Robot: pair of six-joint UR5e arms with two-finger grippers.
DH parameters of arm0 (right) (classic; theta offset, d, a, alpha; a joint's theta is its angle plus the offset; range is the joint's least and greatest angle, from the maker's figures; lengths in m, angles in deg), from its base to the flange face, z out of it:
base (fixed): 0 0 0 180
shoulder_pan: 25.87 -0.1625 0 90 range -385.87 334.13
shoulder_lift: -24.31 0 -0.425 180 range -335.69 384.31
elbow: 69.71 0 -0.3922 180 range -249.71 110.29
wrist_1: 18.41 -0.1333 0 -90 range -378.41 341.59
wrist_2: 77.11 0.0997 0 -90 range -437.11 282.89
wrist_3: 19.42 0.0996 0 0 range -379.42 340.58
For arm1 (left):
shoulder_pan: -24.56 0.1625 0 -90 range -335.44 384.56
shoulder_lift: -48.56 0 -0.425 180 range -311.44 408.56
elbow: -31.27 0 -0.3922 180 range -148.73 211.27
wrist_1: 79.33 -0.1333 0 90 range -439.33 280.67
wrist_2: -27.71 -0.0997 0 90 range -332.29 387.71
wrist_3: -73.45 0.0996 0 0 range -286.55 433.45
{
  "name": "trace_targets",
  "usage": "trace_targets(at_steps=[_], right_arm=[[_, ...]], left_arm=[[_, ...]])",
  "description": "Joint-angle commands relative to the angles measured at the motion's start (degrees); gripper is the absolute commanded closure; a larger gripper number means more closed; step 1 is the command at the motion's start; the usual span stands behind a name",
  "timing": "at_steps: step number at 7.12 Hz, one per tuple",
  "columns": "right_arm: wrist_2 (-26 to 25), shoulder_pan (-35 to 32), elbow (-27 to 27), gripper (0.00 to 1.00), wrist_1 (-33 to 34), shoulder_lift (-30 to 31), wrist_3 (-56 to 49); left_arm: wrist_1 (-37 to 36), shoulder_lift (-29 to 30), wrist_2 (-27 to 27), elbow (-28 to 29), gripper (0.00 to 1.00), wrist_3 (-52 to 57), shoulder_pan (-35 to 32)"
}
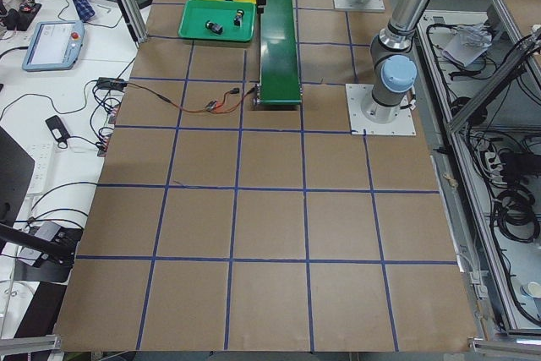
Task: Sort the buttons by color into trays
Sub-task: 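Raise the right gripper above the yellow tray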
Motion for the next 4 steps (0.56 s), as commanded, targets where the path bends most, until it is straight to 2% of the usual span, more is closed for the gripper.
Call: trace_targets(at_steps=[1,4], right_arm=[[0.1,1.0,0.1,0.00,0.4,-0.2,-3.1],[1.0,4.5,0.1,0.00,0.0,0.3,-3.1]], left_arm=[[-0.8,0.0,0.0,-0.2,0.00,-0.4,0.0],[-2.2,0.0,0.0,-0.2,0.00,-0.5,0.0]])
